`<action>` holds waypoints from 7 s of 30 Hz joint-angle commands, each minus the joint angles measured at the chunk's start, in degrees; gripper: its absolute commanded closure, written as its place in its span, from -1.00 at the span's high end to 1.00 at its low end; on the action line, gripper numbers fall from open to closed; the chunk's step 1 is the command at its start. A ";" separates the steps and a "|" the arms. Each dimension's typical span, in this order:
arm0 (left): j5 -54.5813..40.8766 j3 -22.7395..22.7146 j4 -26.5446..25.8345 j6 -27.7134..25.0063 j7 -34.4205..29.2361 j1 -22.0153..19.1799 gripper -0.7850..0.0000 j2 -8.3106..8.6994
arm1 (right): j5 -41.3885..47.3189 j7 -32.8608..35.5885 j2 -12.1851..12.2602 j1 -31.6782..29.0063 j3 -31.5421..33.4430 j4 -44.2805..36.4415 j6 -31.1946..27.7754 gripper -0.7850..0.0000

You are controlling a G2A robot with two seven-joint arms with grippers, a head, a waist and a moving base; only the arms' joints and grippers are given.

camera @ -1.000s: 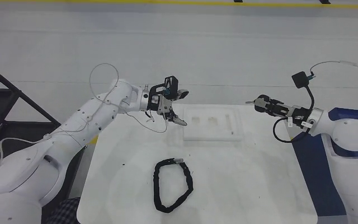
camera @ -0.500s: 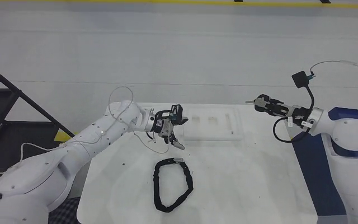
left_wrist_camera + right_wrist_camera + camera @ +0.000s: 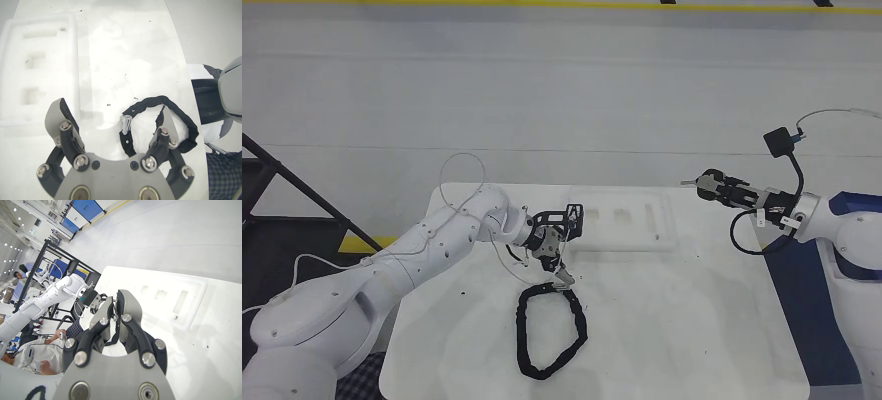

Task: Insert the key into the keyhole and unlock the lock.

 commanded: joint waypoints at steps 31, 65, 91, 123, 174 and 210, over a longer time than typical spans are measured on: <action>40.95 -7.78 1.17 5.09 47.55 14.42 1.00 6.92 | 0.00 0.00 0.00 0.00 0.00 0.00 0.00 -1.00; 58.80 -4.20 16.50 12.49 61.43 15.17 -0.07 -1.80 | 0.00 0.00 0.00 0.00 0.00 0.00 0.00 -1.00; 57.95 -9.34 9.64 11.03 69.16 15.17 -1.00 0.10 | 0.00 0.00 0.00 0.00 0.00 0.00 0.00 -1.00; 39.10 -24.46 -19.49 18.65 48.02 24.14 -1.00 3.10 | -0.39 10.64 1.42 -4.41 -5.69 -21.07 16.50 -1.00; 41.35 -18.93 -2.84 20.85 61.24 15.42 -1.00 -8.27 | -17.70 3.76 2.77 -7.75 -7.36 -38.14 33.49 -1.00; 46.84 -23.44 -1.91 18.23 62.52 17.43 -1.00 -10.38 | -19.91 3.17 2.92 -5.51 -10.94 -35.43 37.35 -1.00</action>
